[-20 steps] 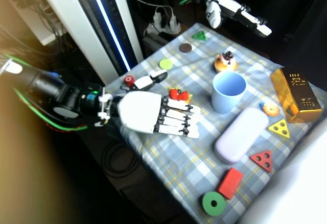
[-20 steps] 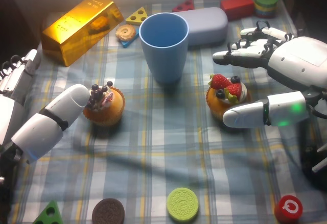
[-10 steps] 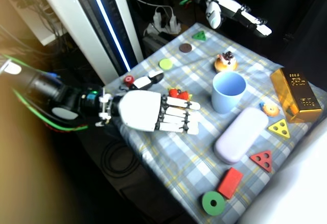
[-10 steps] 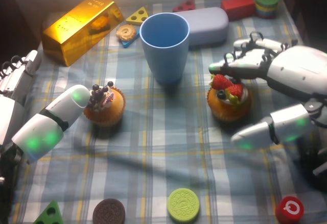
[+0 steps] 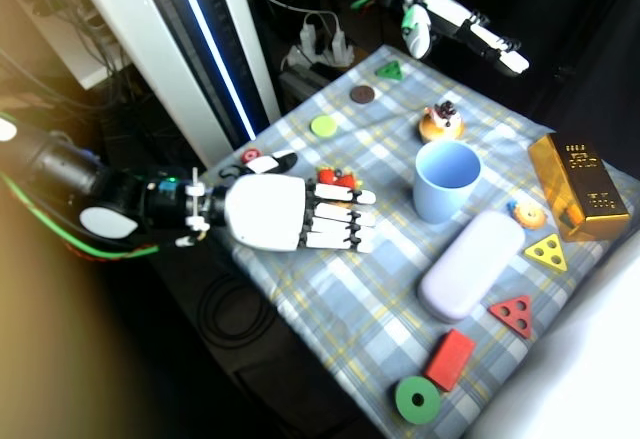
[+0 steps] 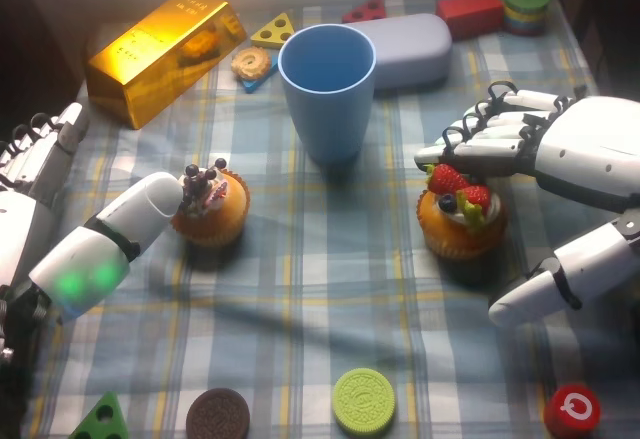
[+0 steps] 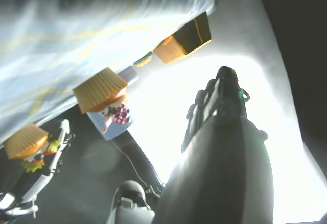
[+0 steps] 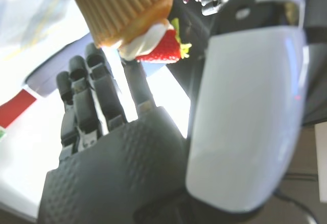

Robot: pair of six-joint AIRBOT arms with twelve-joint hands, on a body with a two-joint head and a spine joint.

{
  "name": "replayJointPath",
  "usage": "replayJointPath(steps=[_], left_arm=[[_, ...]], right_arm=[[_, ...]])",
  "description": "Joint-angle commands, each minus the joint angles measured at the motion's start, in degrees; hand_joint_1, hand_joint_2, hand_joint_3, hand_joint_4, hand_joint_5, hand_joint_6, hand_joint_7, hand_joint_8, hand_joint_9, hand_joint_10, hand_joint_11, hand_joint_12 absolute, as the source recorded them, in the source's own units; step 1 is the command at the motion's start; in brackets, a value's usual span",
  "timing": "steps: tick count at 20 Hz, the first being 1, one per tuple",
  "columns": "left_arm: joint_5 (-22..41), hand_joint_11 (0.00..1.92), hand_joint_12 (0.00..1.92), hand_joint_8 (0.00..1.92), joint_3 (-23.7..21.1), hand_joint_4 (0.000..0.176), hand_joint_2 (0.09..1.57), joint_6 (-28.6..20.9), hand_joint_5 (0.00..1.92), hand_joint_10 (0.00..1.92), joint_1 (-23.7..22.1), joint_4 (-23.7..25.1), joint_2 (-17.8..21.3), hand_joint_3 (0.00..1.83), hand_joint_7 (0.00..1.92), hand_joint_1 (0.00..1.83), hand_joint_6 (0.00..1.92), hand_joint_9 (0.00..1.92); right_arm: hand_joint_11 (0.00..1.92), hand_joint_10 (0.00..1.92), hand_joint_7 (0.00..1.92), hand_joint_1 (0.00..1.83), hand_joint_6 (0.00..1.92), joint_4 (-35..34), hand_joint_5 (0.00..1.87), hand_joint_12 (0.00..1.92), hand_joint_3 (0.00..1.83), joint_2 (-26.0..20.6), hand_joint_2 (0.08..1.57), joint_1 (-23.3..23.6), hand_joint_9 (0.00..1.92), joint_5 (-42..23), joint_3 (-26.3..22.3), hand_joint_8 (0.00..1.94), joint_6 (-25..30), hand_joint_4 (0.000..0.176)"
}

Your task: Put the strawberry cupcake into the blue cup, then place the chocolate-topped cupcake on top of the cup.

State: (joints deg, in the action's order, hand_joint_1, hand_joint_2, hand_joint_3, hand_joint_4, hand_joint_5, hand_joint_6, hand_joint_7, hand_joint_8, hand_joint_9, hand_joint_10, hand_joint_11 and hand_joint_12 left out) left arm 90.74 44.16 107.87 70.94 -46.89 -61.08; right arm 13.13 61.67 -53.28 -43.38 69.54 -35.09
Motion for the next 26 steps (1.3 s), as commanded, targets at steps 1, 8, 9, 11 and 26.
replayJointPath(steps=[1, 8, 9, 11, 26], left_arm=[[6.0, 0.00, 0.00, 0.00, 0.3, 0.017, 0.83, -0.3, 0.09, 0.00, -0.3, 2.9, 0.6, 0.00, 0.09, 0.06, 0.00, 0.00], [5.8, 0.00, 0.00, 0.00, 0.3, 0.026, 0.82, -0.3, 0.08, 0.00, -0.3, 3.0, 0.8, 0.00, 0.07, 0.01, 0.00, 0.00], [5.8, 0.00, 0.00, 0.01, 0.3, 0.019, 0.82, -0.3, 0.09, 0.00, -0.2, 3.0, 0.8, 0.00, 0.08, 0.02, 0.00, 0.01], [5.5, 0.00, 0.00, 0.00, 0.3, 0.025, 0.82, -0.3, 0.07, 0.00, -0.2, 3.0, 0.9, 0.00, 0.07, 0.03, 0.00, 0.00], [4.3, 0.00, 0.00, 0.01, 1.3, 0.000, 0.86, -0.3, 0.06, 0.00, -0.2, 3.6, 1.2, 0.01, 0.07, 0.04, 0.00, 0.01]], right_arm=[[0.01, 0.01, 0.37, 0.47, 0.01, -1.0, 0.30, 0.46, 0.01, 0.1, 0.69, 1.0, 0.29, -5.2, 0.4, 0.01, 0.5, 0.068], [0.40, 0.02, 0.86, 0.65, 0.00, 0.7, 0.77, 0.75, 0.00, 0.6, 1.13, 4.9, 0.81, -4.4, 1.2, 0.01, -1.4, 0.000], [0.57, 0.03, 0.92, 0.67, 0.00, 1.3, 0.79, 0.83, 0.00, 0.6, 1.16, 5.5, 0.93, -4.2, 1.1, 0.00, -1.4, 0.000], [0.78, 0.04, 1.06, 0.72, 0.01, 2.1, 0.88, 1.01, 0.00, 0.5, 1.16, 6.4, 1.14, -3.8, 1.0, 0.01, -1.2, 0.000], [0.50, 0.08, 1.12, 0.95, 1.21, 10.1, 0.83, 1.36, 0.00, -3.9, 1.18, 13.7, 1.06, -3.2, 1.1, 0.01, 7.4, 0.160]])
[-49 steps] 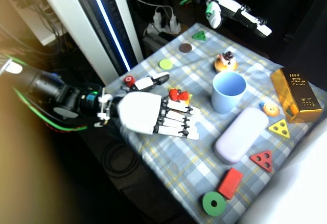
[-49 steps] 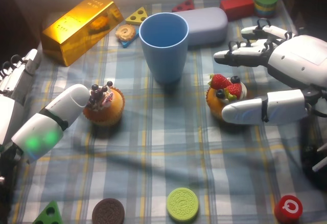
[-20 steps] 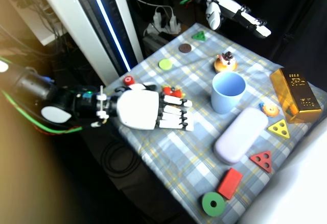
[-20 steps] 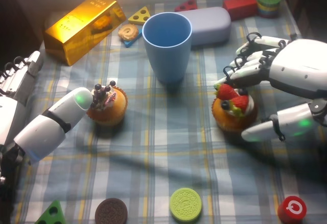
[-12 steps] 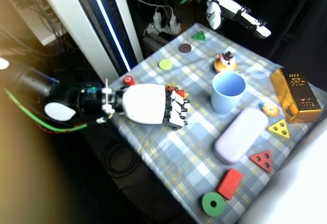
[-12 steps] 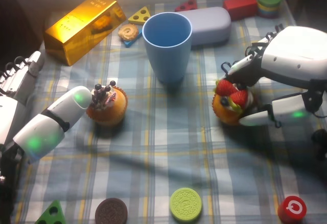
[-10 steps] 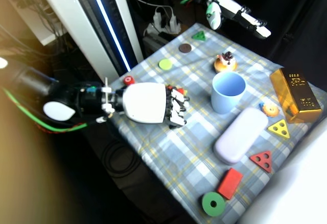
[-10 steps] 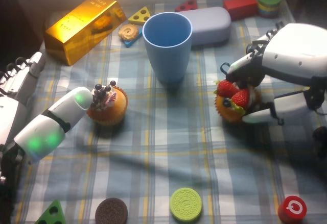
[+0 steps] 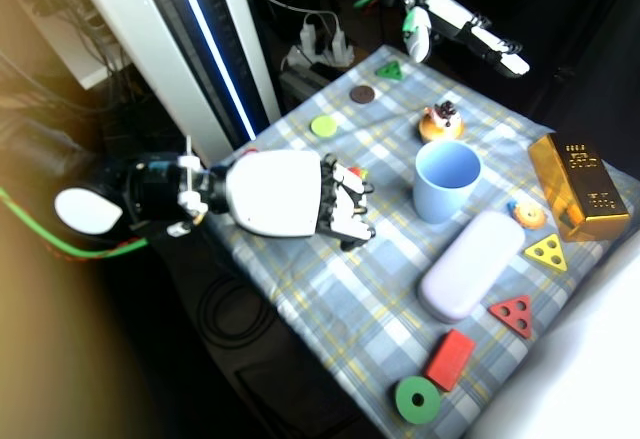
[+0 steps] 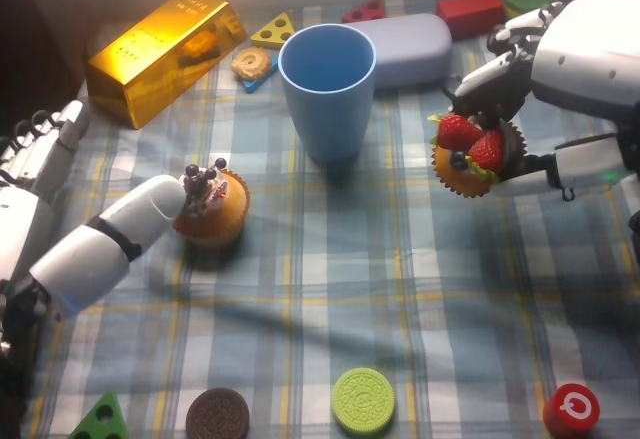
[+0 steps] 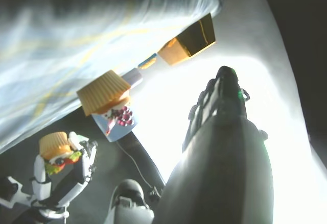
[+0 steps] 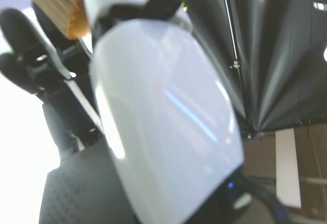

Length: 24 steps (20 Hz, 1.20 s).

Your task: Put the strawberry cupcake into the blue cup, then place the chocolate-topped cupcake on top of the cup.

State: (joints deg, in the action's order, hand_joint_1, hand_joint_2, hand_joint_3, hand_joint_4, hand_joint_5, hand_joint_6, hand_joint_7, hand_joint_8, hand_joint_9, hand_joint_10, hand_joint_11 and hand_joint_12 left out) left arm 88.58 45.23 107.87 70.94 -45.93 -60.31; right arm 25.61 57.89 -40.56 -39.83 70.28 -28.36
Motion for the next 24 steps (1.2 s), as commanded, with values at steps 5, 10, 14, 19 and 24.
replayJointPath(steps=[5, 10, 14, 19, 24], left_arm=[[6.0, 0.00, 0.00, 0.00, 0.5, 0.004, 0.86, -0.3, 0.06, 0.00, -0.2, 2.8, 0.3, 0.01, 0.06, 0.06, 0.00, 0.00], [5.8, 0.00, 0.00, 0.00, 0.6, 0.000, 0.86, -0.3, 0.09, 0.00, -0.2, 2.8, 0.4, 0.00, 0.10, 0.07, 0.00, 0.03], [5.4, 0.00, 0.00, 0.00, 0.8, 0.000, 0.87, -0.3, 0.08, 0.00, -0.2, 2.9, 0.3, 0.01, 0.08, 0.04, 0.00, 0.02], [5.3, 0.00, 0.00, 0.00, 0.9, 0.000, 0.86, -0.3, 0.08, 0.00, -0.2, 3.0, 0.3, 0.00, 0.07, 0.05, 0.00, 0.01], [4.9, 0.00, 0.00, 0.00, 1.0, 0.000, 0.87, -0.3, 0.07, 0.00, -0.2, 3.0, 0.3, 0.00, 0.07, 0.05, 0.00, 0.00]], right_arm=[[0.27, 0.01, 0.80, 1.13, 1.25, -0.8, 0.84, 1.26, 0.00, 1.0, 1.21, 3.8, 0.88, -8.0, 3.7, 1.01, 5.7, 0.015], [0.25, 0.01, 0.78, 1.00, 1.24, 0.6, 0.81, 1.16, 0.00, 3.0, 1.21, 7.2, 0.80, -7.9, 5.9, 0.28, 5.7, 0.053], [0.51, 0.03, 0.90, 1.18, 1.17, 2.1, 0.84, 0.97, 0.00, 4.9, 1.18, 10.0, 0.98, -7.2, 7.4, 1.14, 6.1, 0.033], [0.45, 0.06, 0.87, 1.16, 1.08, 4.6, 0.92, 0.85, 0.01, 8.3, 1.15, 13.8, 0.87, -6.4, 10.8, 0.92, 8.6, 0.027], [0.72, 0.03, 1.08, 1.06, 1.10, 6.0, 0.90, 0.96, 0.00, 11.7, 1.16, 16.6, 1.12, -6.0, 14.6, 0.03, 10.8, 0.000]])
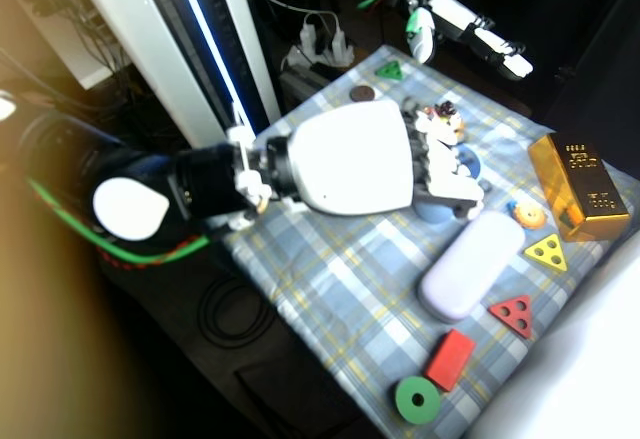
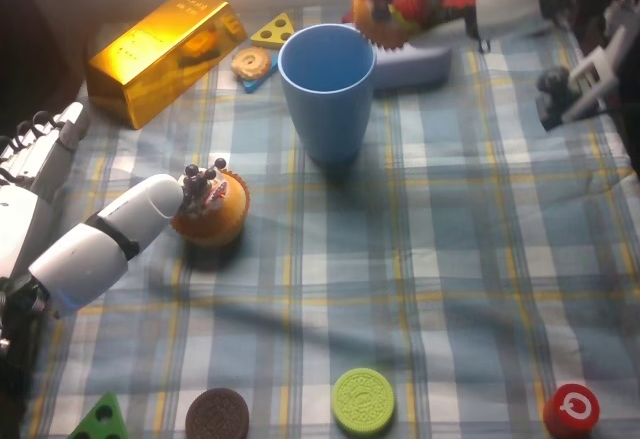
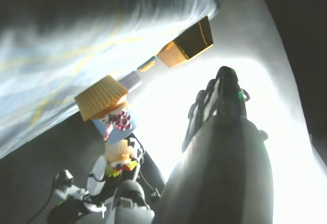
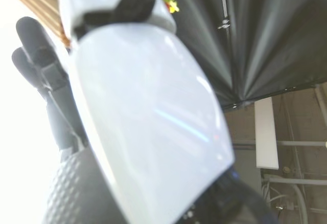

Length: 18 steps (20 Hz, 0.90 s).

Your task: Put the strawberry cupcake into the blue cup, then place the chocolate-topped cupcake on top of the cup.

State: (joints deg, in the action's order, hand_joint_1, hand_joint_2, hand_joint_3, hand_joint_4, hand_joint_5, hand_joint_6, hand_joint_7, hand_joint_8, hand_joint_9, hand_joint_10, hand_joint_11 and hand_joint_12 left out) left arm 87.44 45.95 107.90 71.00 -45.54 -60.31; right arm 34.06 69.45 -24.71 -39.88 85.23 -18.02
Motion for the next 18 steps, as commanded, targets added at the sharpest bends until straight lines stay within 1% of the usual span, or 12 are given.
replayJointPath(steps=[1, 3, 4, 5, 7, 9, 10, 13, 14, 15, 16, 18], left_arm=[[6.1, 0.00, 0.00, 0.00, 0.3, 0.000, 0.88, -0.3, 0.07, 0.00, -0.2, 2.6, 0.3, 0.00, 0.08, 0.04, 0.00, 0.01], [6.1, 0.00, 0.00, 0.00, 0.4, 0.000, 0.87, -0.3, 0.08, 0.00, -0.2, 2.6, 0.3, 0.00, 0.08, 0.05, 0.00, 0.00], [6.1, 0.00, 0.00, 0.00, 0.4, 0.000, 0.88, -0.3, 0.06, 0.00, -0.2, 2.6, 0.3, 0.00, 0.06, 0.02, 0.00, 0.00], [5.9, 0.00, 0.00, 0.00, 0.4, 0.000, 0.88, -0.3, 0.07, 0.00, -0.2, 2.6, 0.3, 0.00, 0.06, 0.04, 0.00, 0.00], [5.8, 0.00, 0.00, 0.00, 0.4, 0.000, 0.87, -0.3, 0.07, 0.00, -0.2, 2.6, 0.3, 0.00, 0.06, 0.04, 0.00, 0.00], [5.8, 0.00, 0.00, 0.00, 0.5, 0.000, 0.87, -0.3, 0.06, 0.00, -0.3, 2.6, 0.3, 0.00, 0.06, 0.03, 0.00, 0.00], [5.7, 0.00, 0.00, 0.00, 0.5, 0.000, 0.87, -0.3, 0.07, 0.00, -0.3, 2.7, 0.3, 0.00, 0.07, 0.04, 0.00, 0.00], [5.6, 0.00, 0.00, 0.00, 0.6, 0.000, 0.86, -0.3, 0.08, 0.00, -0.3, 2.8, 0.3, 0.00, 0.07, 0.03, 0.00, 0.01], [5.6, 0.00, 0.00, 0.01, 0.6, 0.000, 0.86, -0.3, 0.08, 0.01, -0.3, 2.8, 0.3, 0.00, 0.08, 0.03, 0.01, 0.02], [5.6, 0.00, 0.00, 0.00, 0.5, 0.006, 0.86, -0.3, 0.08, 0.00, -0.3, 2.8, 0.3, 0.00, 0.08, 0.02, 0.00, 0.02], [5.7, 0.00, 0.00, 0.00, 0.5, 0.007, 0.86, -0.3, 0.08, 0.00, -0.3, 2.8, 0.4, 0.00, 0.08, 0.02, 0.00, 0.01], [5.7, 0.00, 0.00, 0.01, 0.5, 0.000, 0.86, -0.3, 0.09, 0.00, -0.3, 2.8, 0.4, 0.00, 0.09, 0.04, 0.01, 0.02]], right_arm=[[0.71, 0.01, 1.08, 1.03, 1.10, -2.1, 0.90, 0.91, 0.00, 0.9, 1.15, 1.5, 1.09, -5.7, 0.3, 0.01, 0.8, 0.048], [0.71, 0.00, 1.06, 1.04, 1.09, -2.1, 0.91, 0.80, 0.00, 2.2, 1.15, 2.3, 1.07, -5.5, 1.3, 0.00, 1.0, 0.047], [0.70, 0.00, 1.04, 1.04, 1.13, -2.1, 0.88, 0.81, 0.00, 2.9, 1.16, 2.6, 1.06, -5.5, 2.0, 0.01, 1.2, 0.012], [0.64, 0.01, 1.06, 1.01, 1.13, -2.2, 0.89, 0.91, 0.00, 4.0, 1.16, 3.0, 1.08, -5.5, 3.0, 0.00, 1.5, 0.080], [0.59, 0.00, 1.05, 1.01, 1.13, -2.8, 0.88, 0.97, 0.00, 4.9, 1.16, 3.3, 1.07, -5.5, 3.9, 0.00, 1.8, 0.075], [0.71, 0.00, 1.05, 1.04, 1.15, -3.2, 0.87, 0.93, 0.00, 6.1, 1.17, 3.6, 1.09, -5.5, 4.8, 0.00, 1.9, 0.000], [0.78, 0.01, 1.09, 1.03, 1.05, -3.2, 0.93, 0.85, 0.00, 6.5, 1.14, 3.6, 1.13, -5.5, 5.1, 0.01, 1.9, 0.077], [0.53, 0.00, 1.04, 1.00, 1.13, -3.1, 0.88, 1.04, 0.00, 7.5, 1.16, 3.6, 1.02, -5.5, 5.4, 0.00, 2.1, 0.105], [0.48, 0.00, 1.00, 0.85, 0.49, -3.0, 0.85, 1.12, 0.00, 7.6, 1.17, 3.6, 0.99, -5.5, 5.4, 0.01, 2.1, 0.000], [0.37, 0.00, 0.92, 0.79, 0.18, -3.0, 0.95, 1.11, 0.00, 7.7, 1.13, 3.6, 0.88, -5.5, 5.4, 0.00, 2.1, 0.000], [0.29, 0.00, 0.93, 0.96, 0.82, -3.0, 0.97, 1.25, 0.01, 7.8, 1.12, 3.6, 0.87, -5.5, 5.4, 0.01, 2.3, 0.123], [0.14, 0.00, 0.86, 0.97, 1.12, -3.0, 0.88, 1.37, 0.00, 7.9, 1.16, 3.4, 0.77, -5.4, 5.4, 0.00, 2.8, 0.171]])
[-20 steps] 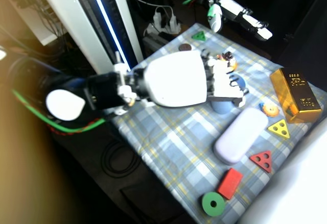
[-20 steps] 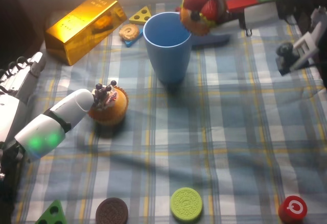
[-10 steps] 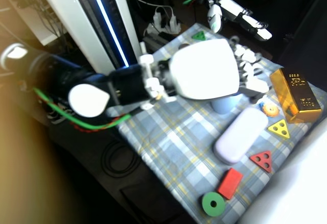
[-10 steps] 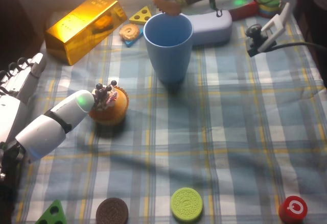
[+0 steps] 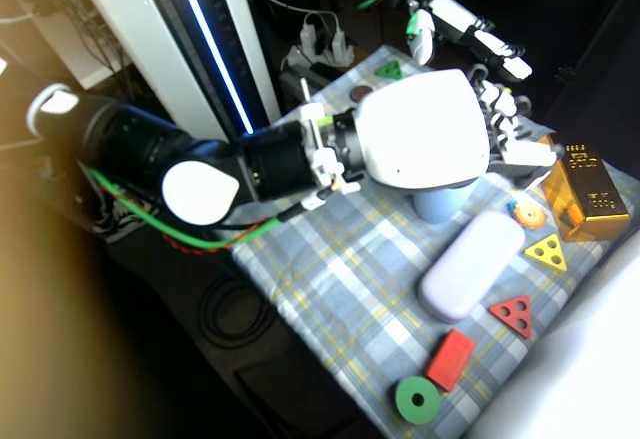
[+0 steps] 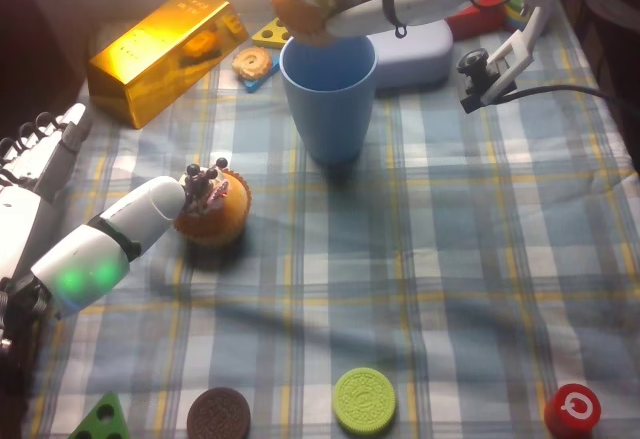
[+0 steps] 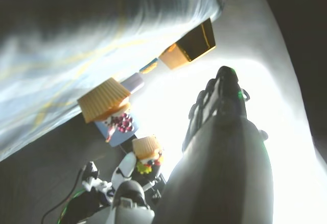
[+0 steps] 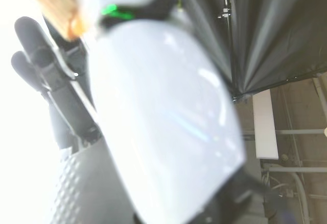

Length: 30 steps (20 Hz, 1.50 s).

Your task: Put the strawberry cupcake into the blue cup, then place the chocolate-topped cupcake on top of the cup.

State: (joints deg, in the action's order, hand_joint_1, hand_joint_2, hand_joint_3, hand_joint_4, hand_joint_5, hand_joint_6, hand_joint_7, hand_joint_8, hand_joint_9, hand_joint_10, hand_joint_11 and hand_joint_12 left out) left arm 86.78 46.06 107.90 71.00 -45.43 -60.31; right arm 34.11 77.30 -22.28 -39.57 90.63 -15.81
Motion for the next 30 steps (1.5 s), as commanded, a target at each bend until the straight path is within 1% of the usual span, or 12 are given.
replayJointPath(steps=[1, 3, 4, 5, 6, 7, 8, 10, 12, 17, 20, 30], left_arm=[[6.4, 0.00, 0.00, 0.00, 0.4, 0.000, 0.87, -0.3, 0.08, 0.00, -0.3, 2.7, 0.4, 0.00, 0.08, 0.03, 0.00, 0.01], [6.4, 0.00, 0.00, 0.00, 0.4, 0.000, 0.86, -0.3, 0.10, 0.00, -0.3, 2.7, 0.4, 0.00, 0.09, 0.03, 0.01, 0.02], [6.4, 0.00, 0.00, 0.01, 0.4, 0.000, 0.86, -0.3, 0.11, 0.01, -0.3, 2.7, 0.4, 0.00, 0.10, 0.05, 0.01, 0.03], [6.4, 0.00, 0.00, 0.01, 0.4, 0.000, 0.86, -0.3, 0.11, 0.01, -0.3, 2.7, 0.4, 0.00, 0.11, 0.03, 0.01, 0.05], [6.4, 0.00, 0.00, 0.01, 0.4, 0.000, 0.86, -0.3, 0.11, 0.01, -0.3, 2.7, 0.4, 0.00, 0.11, 0.04, 0.01, 0.05], [6.4, 0.00, 0.00, 0.01, 0.4, 0.000, 0.86, -0.3, 0.11, 0.01, -0.3, 2.7, 0.4, 0.00, 0.11, 0.04, 0.00, 0.04], [6.4, 0.00, 0.00, 0.01, 0.4, 0.000, 0.86, -0.3, 0.11, 0.01, -0.3, 2.7, 0.4, 0.00, 0.11, 0.02, 0.00, 0.05], [6.4, 0.00, 0.00, 0.00, 0.3, 0.000, 0.86, -0.3, 0.09, 0.00, -0.3, 2.7, 0.4, 0.00, 0.10, 0.02, 0.00, 0.04], [6.4, 0.00, 0.00, 0.01, 0.3, 0.000, 0.87, -0.3, 0.11, 0.01, -0.3, 2.7, 0.4, 0.00, 0.12, 0.03, 0.01, 0.05], [6.4, 0.00, 0.00, 0.01, 0.3, 0.000, 0.86, -0.3, 0.12, 0.01, -0.3, 2.7, 0.5, 0.00, 0.13, 0.04, 0.01, 0.05], [6.5, 0.00, 0.00, 0.00, 0.3, 0.000, 0.86, -0.3, 0.11, 0.00, -0.3, 2.7, 0.5, 0.00, 0.11, 0.04, 0.00, 0.04], [6.4, 0.00, 0.00, 0.00, 0.3, 0.006, 0.86, -0.3, 0.07, 0.00, -0.3, 2.7, 0.5, 0.00, 0.07, 0.05, 0.00, 0.00]], right_arm=[[0.12, 0.00, 0.83, 0.97, 1.11, -2.8, 0.89, 1.41, 0.00, 0.1, 1.15, 1.0, 0.74, -5.7, 0.0, 0.00, 0.9, 0.175], [0.16, 0.03, 0.91, 0.99, 1.06, -1.3, 0.93, 1.48, 0.00, 0.2, 1.14, 0.9, 0.82, -5.7, 0.0, 0.02, 2.1, 0.168], [0.23, 0.06, 0.95, 0.88, 0.45, -0.7, 0.92, 1.46, 0.00, 0.2, 1.11, 0.8, 0.89, -5.5, 0.0, 0.02, 2.5, 0.000], [0.27, 0.08, 0.97, 0.83, 0.18, -0.2, 0.98, 1.47, 0.00, 0.2, 1.09, 0.8, 0.92, -5.2, 0.0, 0.01, 2.6, 0.000], [0.32, 0.13, 1.01, 0.99, 0.83, 0.0, 0.97, 1.58, 0.00, 0.2, 1.14, 0.8, 0.94, -4.8, 0.0, 0.00, 2.6, 0.069], [0.39, 0.23, 1.06, 0.88, 0.37, 0.1, 0.92, 1.62, 0.00, 0.2, 1.10, 0.8, 1.00, -4.6, 0.1, 0.02, 2.6, 0.000], [0.44, 0.75, 1.10, 0.88, 0.13, 0.2, 0.96, 1.71, 0.00, 0.2, 1.10, 0.8, 0.84, -4.6, 0.1, 0.03, 2.6, 0.000], [0.46, 1.19, 1.12, 0.80, 0.01, 0.2, 0.99, 1.78, 0.00, 0.2, 1.11, 0.8, 0.69, -4.5, 0.1, 0.03, 2.7, 0.000], [0.24, 0.60, 0.91, 0.74, 0.00, 0.2, 0.96, 1.56, 0.00, 0.2, 1.12, 0.8, 0.63, -4.4, 0.1, 0.00, 2.7, 0.000], [0.10, 0.05, 0.73, 0.65, 0.00, 0.3, 0.88, 1.33, 0.00, 0.2, 1.11, 0.8, 0.65, -4.0, 0.2, 0.00, 2.7, 0.000], [0.01, 0.00, 0.60, 0.61, 0.00, 0.7, 0.88, 1.03, 0.00, 0.2, 1.10, 0.8, 0.49, -4.0, 0.0, 0.00, 2.7, 0.000], [0.01, 0.01, 0.51, 0.32, 0.01, 1.2, 0.63, 1.02, 0.00, 0.2, 1.09, 0.8, 0.44, -3.6, 0.0, 0.01, 2.7, 0.000]])
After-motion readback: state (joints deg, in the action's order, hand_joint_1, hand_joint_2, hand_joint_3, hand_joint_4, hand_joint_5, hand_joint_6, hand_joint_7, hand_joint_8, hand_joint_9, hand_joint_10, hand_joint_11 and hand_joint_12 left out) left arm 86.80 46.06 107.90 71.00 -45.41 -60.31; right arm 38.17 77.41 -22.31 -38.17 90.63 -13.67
